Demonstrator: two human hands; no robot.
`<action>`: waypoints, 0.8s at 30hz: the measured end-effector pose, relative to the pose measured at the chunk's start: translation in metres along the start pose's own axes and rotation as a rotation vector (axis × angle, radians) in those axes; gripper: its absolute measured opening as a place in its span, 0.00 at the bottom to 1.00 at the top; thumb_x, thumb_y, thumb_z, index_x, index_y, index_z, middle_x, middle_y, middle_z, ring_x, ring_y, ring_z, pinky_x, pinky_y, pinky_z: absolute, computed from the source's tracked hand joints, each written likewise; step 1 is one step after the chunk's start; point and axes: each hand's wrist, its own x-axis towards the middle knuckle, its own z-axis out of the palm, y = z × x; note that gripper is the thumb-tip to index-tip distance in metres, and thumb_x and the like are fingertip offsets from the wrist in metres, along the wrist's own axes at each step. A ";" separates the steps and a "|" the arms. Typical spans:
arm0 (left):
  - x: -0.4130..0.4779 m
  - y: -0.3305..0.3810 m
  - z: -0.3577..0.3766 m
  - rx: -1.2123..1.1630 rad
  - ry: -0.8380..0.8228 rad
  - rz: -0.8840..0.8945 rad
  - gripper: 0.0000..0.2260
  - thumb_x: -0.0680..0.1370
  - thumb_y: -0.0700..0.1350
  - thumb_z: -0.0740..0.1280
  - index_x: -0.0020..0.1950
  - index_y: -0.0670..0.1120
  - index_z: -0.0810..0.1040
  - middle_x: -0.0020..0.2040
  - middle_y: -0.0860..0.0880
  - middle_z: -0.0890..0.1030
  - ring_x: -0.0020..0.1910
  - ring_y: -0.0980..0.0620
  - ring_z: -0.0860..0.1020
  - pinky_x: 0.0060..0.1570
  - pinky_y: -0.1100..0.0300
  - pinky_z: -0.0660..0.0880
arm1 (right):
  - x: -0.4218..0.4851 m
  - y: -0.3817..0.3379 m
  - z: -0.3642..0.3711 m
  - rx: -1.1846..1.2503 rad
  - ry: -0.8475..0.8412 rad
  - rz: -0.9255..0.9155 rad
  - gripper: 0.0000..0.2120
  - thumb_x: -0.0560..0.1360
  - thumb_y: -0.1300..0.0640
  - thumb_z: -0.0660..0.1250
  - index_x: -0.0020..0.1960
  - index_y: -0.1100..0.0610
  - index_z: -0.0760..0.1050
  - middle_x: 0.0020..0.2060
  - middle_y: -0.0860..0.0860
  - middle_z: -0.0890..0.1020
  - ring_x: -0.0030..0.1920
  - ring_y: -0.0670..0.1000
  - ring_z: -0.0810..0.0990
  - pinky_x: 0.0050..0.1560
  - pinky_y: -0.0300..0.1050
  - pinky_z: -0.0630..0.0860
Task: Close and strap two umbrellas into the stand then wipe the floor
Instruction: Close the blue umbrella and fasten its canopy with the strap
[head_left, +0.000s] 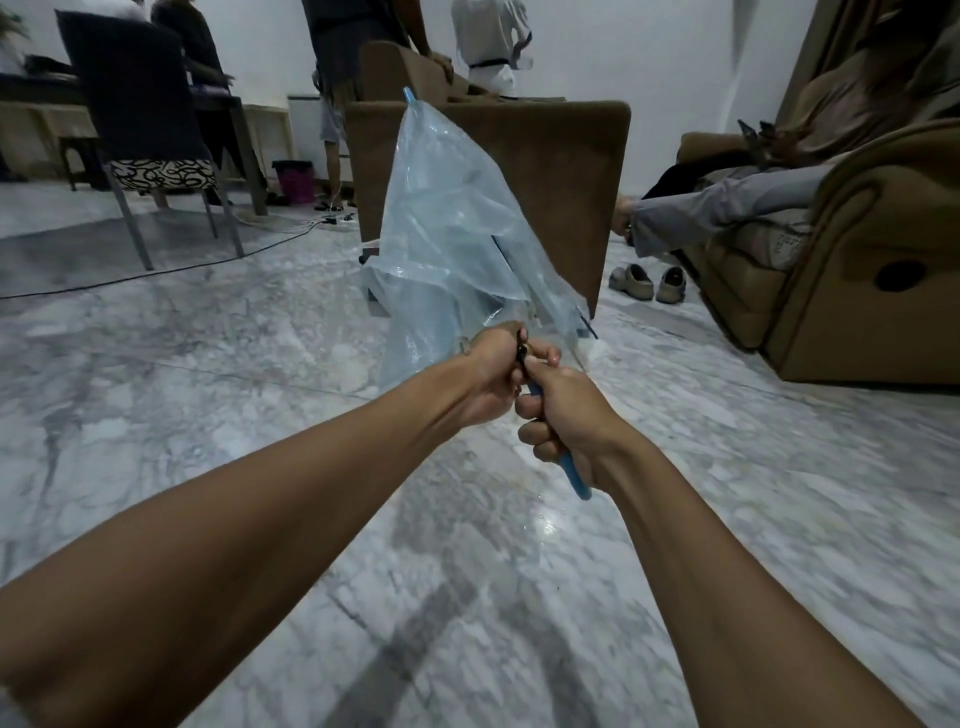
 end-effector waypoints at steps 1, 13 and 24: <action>0.000 -0.002 0.000 0.019 -0.011 -0.003 0.33 0.81 0.42 0.46 0.17 0.46 0.72 0.32 0.46 0.75 0.23 0.54 0.57 0.33 0.61 0.61 | 0.001 0.002 0.000 0.003 0.004 0.012 0.16 0.84 0.47 0.53 0.41 0.52 0.67 0.25 0.47 0.63 0.23 0.45 0.56 0.23 0.34 0.52; 0.009 -0.013 0.007 0.095 0.183 0.013 0.13 0.83 0.45 0.50 0.43 0.47 0.70 0.35 0.48 0.80 0.27 0.54 0.69 0.35 0.60 0.64 | 0.006 0.007 -0.014 -0.173 0.082 -0.047 0.12 0.82 0.51 0.53 0.42 0.53 0.66 0.26 0.48 0.64 0.23 0.46 0.58 0.23 0.38 0.52; -0.054 0.013 0.011 1.768 -0.555 -0.122 0.26 0.81 0.55 0.61 0.77 0.46 0.64 0.74 0.47 0.69 0.69 0.46 0.72 0.71 0.49 0.67 | -0.010 -0.023 -0.057 -0.414 0.258 -0.068 0.11 0.78 0.57 0.57 0.38 0.56 0.69 0.25 0.51 0.67 0.21 0.48 0.58 0.23 0.37 0.54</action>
